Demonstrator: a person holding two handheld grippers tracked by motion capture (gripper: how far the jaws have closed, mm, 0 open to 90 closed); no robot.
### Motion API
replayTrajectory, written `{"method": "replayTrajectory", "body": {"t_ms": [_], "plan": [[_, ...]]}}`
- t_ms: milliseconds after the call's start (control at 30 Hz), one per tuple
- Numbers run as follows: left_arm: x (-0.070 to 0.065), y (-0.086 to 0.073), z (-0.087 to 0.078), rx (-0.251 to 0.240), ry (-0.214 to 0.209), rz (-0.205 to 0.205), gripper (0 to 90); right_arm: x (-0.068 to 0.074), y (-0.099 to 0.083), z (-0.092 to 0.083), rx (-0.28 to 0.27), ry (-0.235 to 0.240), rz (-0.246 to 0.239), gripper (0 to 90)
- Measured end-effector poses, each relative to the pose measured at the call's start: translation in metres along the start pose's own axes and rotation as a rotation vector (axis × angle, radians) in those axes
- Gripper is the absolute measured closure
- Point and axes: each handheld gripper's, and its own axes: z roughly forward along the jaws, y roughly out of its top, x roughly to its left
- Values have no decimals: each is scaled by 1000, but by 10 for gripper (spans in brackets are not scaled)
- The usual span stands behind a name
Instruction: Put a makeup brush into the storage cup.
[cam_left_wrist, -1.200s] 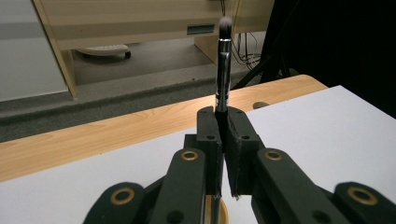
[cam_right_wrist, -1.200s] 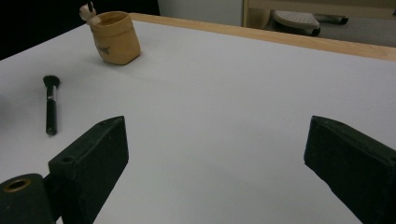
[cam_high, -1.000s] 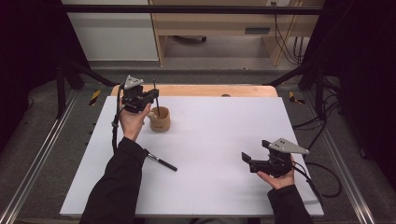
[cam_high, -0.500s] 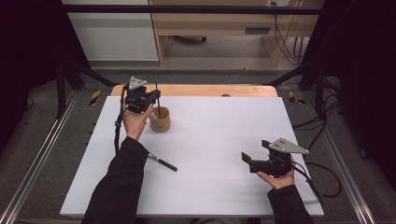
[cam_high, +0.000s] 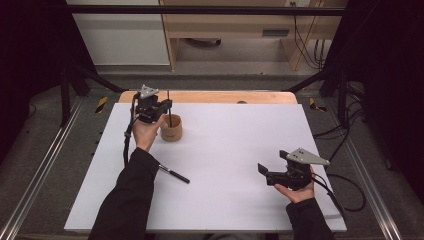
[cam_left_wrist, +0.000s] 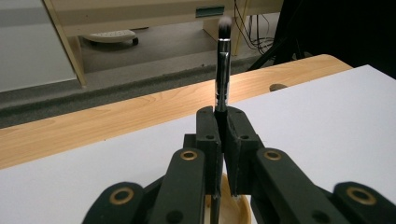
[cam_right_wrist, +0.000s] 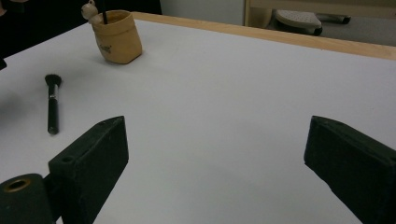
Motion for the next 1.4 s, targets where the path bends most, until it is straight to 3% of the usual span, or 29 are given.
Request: {"method": "replayTrajectory", "body": {"t_ms": [1400], "plan": [[-1,-30,10,73,1,16,843,2,1,0,7,5,-7,63]]}}
